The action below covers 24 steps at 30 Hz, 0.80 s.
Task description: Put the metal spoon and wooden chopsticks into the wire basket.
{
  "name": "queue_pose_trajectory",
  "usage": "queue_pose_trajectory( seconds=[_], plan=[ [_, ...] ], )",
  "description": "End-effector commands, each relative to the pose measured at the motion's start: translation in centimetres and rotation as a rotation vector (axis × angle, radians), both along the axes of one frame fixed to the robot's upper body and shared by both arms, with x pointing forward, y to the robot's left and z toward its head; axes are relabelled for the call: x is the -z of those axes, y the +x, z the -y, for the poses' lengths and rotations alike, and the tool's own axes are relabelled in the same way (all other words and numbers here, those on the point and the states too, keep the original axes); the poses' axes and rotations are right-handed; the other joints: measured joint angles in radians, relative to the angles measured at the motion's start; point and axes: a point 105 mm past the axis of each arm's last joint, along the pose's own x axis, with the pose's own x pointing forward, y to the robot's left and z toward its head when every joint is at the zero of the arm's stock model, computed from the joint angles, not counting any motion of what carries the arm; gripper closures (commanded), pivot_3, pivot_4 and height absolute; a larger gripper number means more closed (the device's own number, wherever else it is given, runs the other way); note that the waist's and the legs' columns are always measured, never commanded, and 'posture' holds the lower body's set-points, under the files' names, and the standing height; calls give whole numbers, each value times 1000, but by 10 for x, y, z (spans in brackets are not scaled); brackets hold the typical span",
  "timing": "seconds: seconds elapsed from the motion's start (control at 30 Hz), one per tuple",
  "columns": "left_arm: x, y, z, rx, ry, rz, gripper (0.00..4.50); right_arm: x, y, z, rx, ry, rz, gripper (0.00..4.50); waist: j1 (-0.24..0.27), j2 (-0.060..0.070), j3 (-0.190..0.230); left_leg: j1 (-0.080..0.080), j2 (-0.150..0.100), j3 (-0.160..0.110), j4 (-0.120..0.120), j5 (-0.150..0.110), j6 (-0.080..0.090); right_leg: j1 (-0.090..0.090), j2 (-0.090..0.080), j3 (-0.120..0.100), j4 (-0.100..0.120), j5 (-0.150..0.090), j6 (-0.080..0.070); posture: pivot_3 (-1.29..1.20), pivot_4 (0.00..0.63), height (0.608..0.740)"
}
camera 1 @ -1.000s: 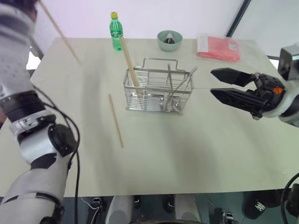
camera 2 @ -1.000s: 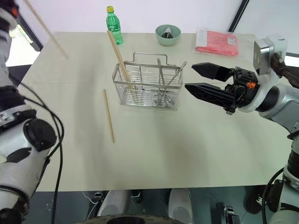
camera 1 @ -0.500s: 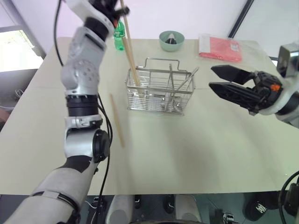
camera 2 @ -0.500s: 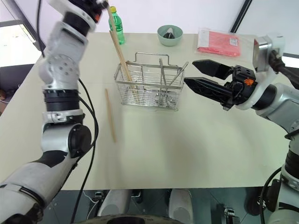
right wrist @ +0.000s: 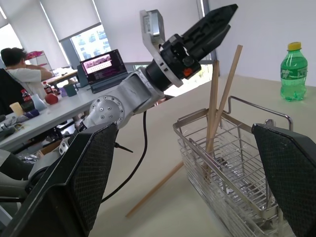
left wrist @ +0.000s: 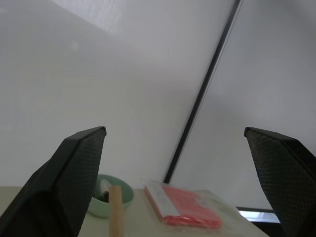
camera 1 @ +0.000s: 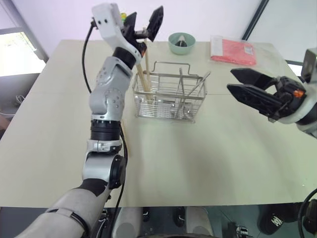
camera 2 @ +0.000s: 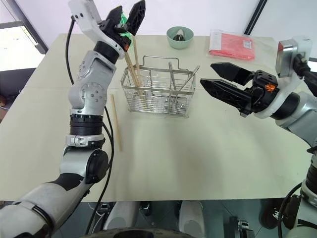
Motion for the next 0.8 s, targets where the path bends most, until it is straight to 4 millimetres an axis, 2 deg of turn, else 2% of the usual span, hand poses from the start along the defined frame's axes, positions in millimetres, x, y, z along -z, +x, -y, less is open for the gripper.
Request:
queue_pose_trajectory(
  seconds=[0.03, 0.1, 0.2, 0.3, 0.4, 0.5, 0.6, 0.7, 0.8],
  plan=[
    [-33, -21, -23, -73, 15, 66, 26, -11, -1, 4, 10, 12, 51, 0, 0, 0, 0, 0, 0, 0, 0, 0, 0, 0, 0, 0, 0, 0, 0, 0, 150, 680],
    [-43, -21, -47, -173, 27, 30, 26, -10, 1, 4, 8, 13, 49, 0, -2, 0, 0, 0, 0, 0, 0, 0, 0, 0, 0, 0, 0, 0, 0, 0, 150, 680],
    [-37, -10, -84, -342, 74, -116, 26, -8, 3, 2, -2, 17, 47, 0, -2, 0, 0, 0, 1, 0, 0, 0, 0, 0, 2, 0, 1, 0, 0, 0, 150, 680],
    [-8, 1, -119, -522, 157, -322, 26, -5, 6, 0, -15, 24, 44, 0, 0, 0, 0, 1, 1, 0, 0, 0, 0, 0, 2, 1, 1, 0, 0, 0, 150, 680],
    [30, 3, -133, -592, 228, -514, 26, -2, 8, -2, -26, 26, 39, 0, 4, 0, 0, 1, 0, 0, 0, 0, 0, 0, 2, 0, 1, 0, 0, 0, 150, 680],
    [74, 2, -131, -586, 291, -714, 26, 0, 10, -2, -32, 22, 36, 0, 5, 0, 0, 0, 0, -1, 1, 0, 0, 0, 1, 0, 1, 0, 0, 0, 150, 680],
    [116, -4, -117, -519, 337, -886, 26, -1, 11, -3, -37, 18, 36, 0, 3, 0, 0, 0, 0, -1, 0, 0, -1, -1, 1, 1, 1, 0, 0, 0, 150, 680],
    [152, -11, -105, -482, 397, -1034, 26, -1, 10, -4, -45, 15, 33, 0, 1, 0, 0, 0, 0, -1, 0, 1, -2, -2, 1, 1, 2, 0, 0, 0, 150, 680],
    [174, -17, -99, -455, 426, -1140, 26, 1, 7, -6, -54, 8, 27, 0, 1, 0, 0, 0, 0, -1, 0, 1, -2, -2, 2, 1, 2, 0, 0, 0, 150, 680]
  ],
)
